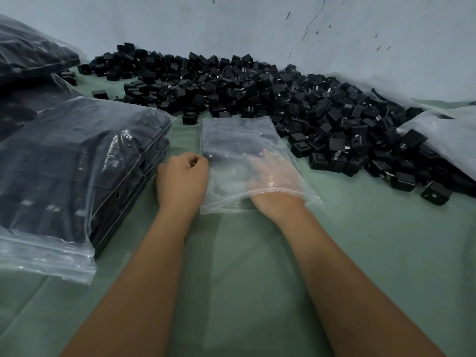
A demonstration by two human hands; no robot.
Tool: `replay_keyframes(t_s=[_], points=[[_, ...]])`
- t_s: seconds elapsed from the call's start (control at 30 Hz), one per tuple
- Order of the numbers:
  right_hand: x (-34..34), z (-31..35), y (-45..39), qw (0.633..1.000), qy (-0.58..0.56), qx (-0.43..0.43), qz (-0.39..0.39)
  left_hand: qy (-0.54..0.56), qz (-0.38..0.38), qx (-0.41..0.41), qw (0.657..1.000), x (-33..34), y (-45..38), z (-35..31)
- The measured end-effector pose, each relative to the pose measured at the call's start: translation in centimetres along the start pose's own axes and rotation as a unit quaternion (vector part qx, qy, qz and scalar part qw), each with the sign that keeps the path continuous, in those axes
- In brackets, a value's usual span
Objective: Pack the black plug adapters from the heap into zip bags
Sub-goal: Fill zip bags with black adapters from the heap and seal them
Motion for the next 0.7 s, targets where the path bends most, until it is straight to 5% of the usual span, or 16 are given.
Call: replay_keyframes(t_s=[0.13, 0.23, 0.3, 0.43, 0.57, 0.7], points=[[0.1, 0.7, 0.8, 0.998, 0.017, -0.062, -0.002, 0.002, 0.021, 0.126, 0.992, 0.4, 0.3, -1.7], [0.5, 0.8, 1.7, 0.999, 0.0, -0.007, 0.042, 0.093, 0.157, 0.204, 0.962, 1.9, 1.3, -3.1], [-0.1, 1.2, 2.5, 0.999, 0.034, -0.03, -0.02, 0.083, 0.222, 0.182, 0.954, 2.8, 1.5, -2.7], [-2.2, 1.7, 4.7, 0.986, 0.03, -0.108, -0.12, 0.02, 0.239, 0.155, 0.958, 3.4, 0.8, -1.4], [-5.2, 2.7, 7.6, 0.92, -0.019, -0.253, -0.298, -0.062, 0.259, 0.207, 0.941, 3.8, 0.7, -1.5], [-7.6, -1.9, 7.5, 0.901, -0.073, -0.126, -0.408, -0.132, 0.23, 0.222, 0.938, 3.7, 0.8, -1.4]])
Point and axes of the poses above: each hand's wrist, its own y-axis away from the middle knuckle, its own x-axis out of the palm, z = x × y, the point moved 5 cm from there along -y, towards the middle knuckle, and after that the axes turned 8 degrees about z, right-handed, at the moved point
